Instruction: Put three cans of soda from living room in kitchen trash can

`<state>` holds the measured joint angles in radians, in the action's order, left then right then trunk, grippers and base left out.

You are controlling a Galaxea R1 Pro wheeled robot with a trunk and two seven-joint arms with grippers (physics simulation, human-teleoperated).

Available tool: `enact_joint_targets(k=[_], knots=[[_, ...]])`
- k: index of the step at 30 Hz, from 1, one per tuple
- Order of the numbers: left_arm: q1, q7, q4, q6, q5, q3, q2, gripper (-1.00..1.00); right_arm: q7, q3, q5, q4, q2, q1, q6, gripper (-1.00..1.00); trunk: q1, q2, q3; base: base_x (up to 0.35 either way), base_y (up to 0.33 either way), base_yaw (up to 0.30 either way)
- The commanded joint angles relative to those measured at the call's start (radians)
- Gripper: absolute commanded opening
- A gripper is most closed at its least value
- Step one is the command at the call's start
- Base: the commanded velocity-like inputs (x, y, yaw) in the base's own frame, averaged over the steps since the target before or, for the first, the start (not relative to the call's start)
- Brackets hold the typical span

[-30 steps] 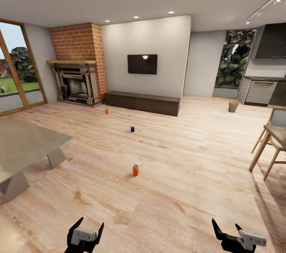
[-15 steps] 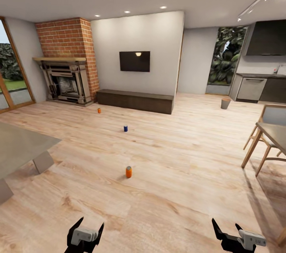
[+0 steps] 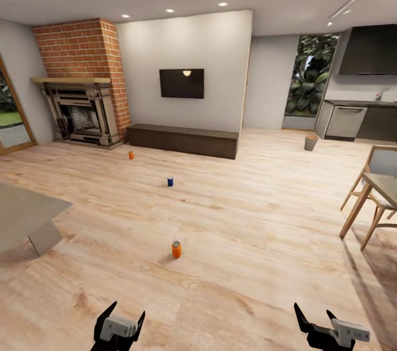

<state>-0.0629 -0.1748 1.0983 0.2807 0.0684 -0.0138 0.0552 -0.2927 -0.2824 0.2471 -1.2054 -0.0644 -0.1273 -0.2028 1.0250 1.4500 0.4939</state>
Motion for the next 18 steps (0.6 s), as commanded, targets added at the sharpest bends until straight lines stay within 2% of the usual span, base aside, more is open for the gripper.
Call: enact_joint_targets(k=[1, 8, 18], knots=[[0.000, 0.000, 0.000, 0.000, 0.000, 0.000, 0.000, 1.00, 0.000, 0.000, 0.000, 0.001, 0.000, 0.000, 0.000, 1.00, 0.000, 0.000, 0.000, 0.328, 0.020, -0.222], [0.000, 0.001, 0.001, 0.000, 0.001, 0.000, 0.000, 1.00, -0.001, -0.001, 0.000, 0.001, 0.000, 0.000, -0.001, 1.00, 0.000, 0.000, -0.004, 0.319, -0.035, -0.235], [0.000, 0.003, 0.000, 0.001, 0.001, 0.000, 0.000, 1.00, -0.004, -0.001, -0.001, 0.000, -0.001, 0.000, -0.002, 1.00, 0.000, 0.000, -0.010, 0.282, -0.146, -0.243]])
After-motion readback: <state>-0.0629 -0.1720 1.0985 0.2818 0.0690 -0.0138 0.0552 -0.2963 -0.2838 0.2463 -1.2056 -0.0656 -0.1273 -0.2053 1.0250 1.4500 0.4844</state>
